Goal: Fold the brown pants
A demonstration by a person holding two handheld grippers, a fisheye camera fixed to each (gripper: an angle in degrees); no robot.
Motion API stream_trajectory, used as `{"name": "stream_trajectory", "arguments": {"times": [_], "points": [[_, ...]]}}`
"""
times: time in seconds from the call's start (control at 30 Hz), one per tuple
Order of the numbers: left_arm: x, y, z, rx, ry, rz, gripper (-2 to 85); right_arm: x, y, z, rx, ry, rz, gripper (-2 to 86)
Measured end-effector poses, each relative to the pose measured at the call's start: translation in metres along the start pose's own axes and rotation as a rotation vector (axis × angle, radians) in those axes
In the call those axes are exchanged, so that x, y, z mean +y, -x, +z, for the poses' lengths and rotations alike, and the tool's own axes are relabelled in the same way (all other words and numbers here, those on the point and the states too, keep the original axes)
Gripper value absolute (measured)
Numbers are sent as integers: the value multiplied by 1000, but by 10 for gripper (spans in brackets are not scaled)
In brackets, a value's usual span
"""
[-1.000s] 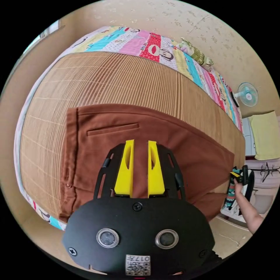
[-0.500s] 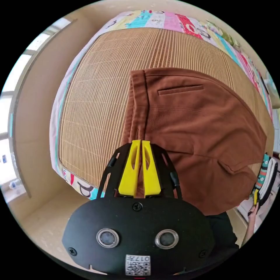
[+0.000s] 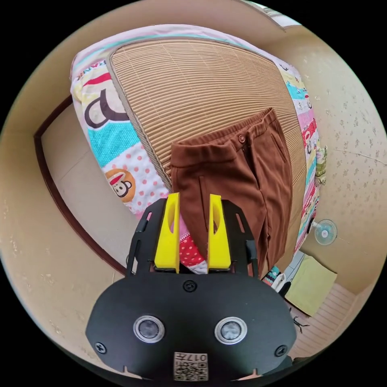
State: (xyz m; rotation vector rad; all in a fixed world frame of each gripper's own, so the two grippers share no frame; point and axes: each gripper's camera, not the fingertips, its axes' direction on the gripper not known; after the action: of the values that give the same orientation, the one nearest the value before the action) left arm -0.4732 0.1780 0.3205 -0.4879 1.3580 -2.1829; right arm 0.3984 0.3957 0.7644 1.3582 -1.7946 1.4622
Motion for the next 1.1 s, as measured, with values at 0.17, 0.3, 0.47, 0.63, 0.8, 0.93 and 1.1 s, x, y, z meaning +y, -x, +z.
{"name": "stream_trajectory", "arguments": {"times": [0.17, 0.3, 0.47, 0.63, 0.8, 0.93, 1.1], "points": [[-42, -7, 29, -4, 174, -2, 50, 9, 4, 9, -18, 31, -8, 138], [-52, -7, 87, 217, 589, 62, -4, 16, -10, -1, 12, 16, 27, 141], [-48, -15, 53, 185, 514, 225, -4, 10, -16, -3, 124, 41, 4, 143], [-58, 19, 9, 132, 242, 7, 71, -6, -20, 4, 274, 29, -38, 134], [-65, 26, 13, 74, 256, -57, 89, -29, -28, 16, 324, -27, -20, 96], [-63, 31, 15, 113, 224, -93, 99, -29, -21, 24, 436, 10, -39, 53], [-54, 32, 7, 120, 106, -120, 115, -2, 19, 13, 397, 80, -283, 35]]}}
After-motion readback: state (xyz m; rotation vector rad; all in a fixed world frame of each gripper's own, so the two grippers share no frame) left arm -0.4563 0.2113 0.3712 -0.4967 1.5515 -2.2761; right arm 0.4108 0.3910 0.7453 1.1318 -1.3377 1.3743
